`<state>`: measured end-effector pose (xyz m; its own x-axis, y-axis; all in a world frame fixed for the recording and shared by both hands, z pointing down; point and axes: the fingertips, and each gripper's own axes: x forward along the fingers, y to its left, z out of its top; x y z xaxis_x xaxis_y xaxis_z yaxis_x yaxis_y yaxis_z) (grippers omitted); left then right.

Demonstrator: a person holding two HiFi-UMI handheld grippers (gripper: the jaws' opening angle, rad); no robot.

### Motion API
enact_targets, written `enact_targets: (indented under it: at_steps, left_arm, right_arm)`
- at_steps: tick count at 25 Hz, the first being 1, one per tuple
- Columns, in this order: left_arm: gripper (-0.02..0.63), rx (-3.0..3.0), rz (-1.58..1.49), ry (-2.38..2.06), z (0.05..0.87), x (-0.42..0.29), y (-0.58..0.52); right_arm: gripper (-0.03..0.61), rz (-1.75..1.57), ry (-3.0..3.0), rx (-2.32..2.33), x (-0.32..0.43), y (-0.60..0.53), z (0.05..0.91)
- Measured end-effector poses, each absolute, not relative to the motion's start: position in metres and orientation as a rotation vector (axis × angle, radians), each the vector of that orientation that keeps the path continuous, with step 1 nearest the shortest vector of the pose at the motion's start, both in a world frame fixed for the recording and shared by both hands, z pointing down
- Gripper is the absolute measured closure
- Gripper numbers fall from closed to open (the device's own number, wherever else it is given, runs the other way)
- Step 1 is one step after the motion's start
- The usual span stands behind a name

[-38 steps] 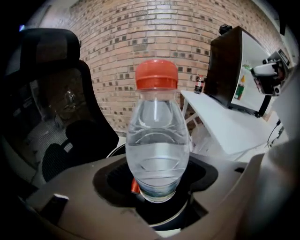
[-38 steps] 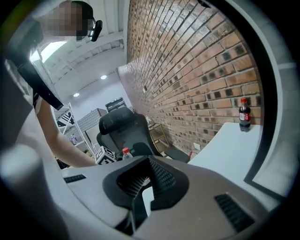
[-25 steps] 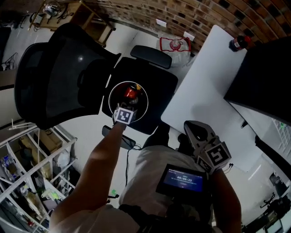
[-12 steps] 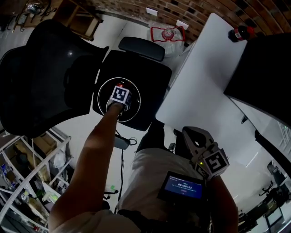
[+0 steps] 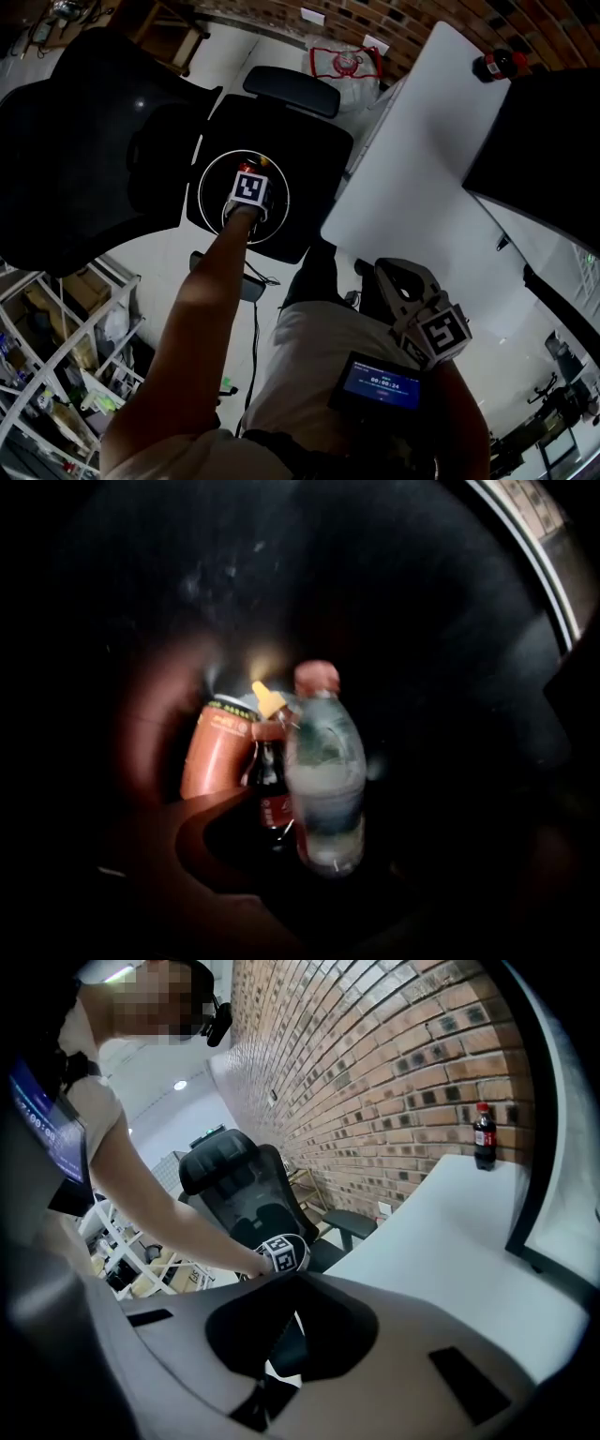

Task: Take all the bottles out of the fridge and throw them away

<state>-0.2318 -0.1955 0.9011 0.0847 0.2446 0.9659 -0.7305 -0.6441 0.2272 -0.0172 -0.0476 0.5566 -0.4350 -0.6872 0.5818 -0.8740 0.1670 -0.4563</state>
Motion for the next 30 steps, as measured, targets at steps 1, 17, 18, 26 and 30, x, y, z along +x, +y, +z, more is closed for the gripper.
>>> enact_targets:
  at_steps: [1, 17, 18, 26, 30]
  left_arm:
    - [0.229, 1.642, 1.667, -0.506, 0.897, -0.23, -0.199]
    - [0.458, 2.187, 1.26, -0.9, 0.72, -0.213, -0.226]
    - [0.463, 2.228, 1.232, -0.875, 0.705, -0.203, -0.22]
    - [0.602, 2.48, 0.992, -0.746, 0.608, -0.127, -0.179]
    - [0.611, 2.608, 0.934, -0.601, 0.579, -0.078, -0.166]
  right_arm:
    - [0.577, 1.116, -2.21, 1.504, -0.018, -0.05, 0.555]
    - [0.577, 0.896, -2.327, 1.528, -0.025, -0.087, 0.526]
    - [0.577, 0.896, -2.324, 1.529, -0.022, -0.086, 0.525]
    - [0.577, 0.964, -2.302, 1.581, 0.006, -0.064, 0.524]
    - [0.577, 0.967, -2.271, 1.728, 0.038, -0.045, 0.516]
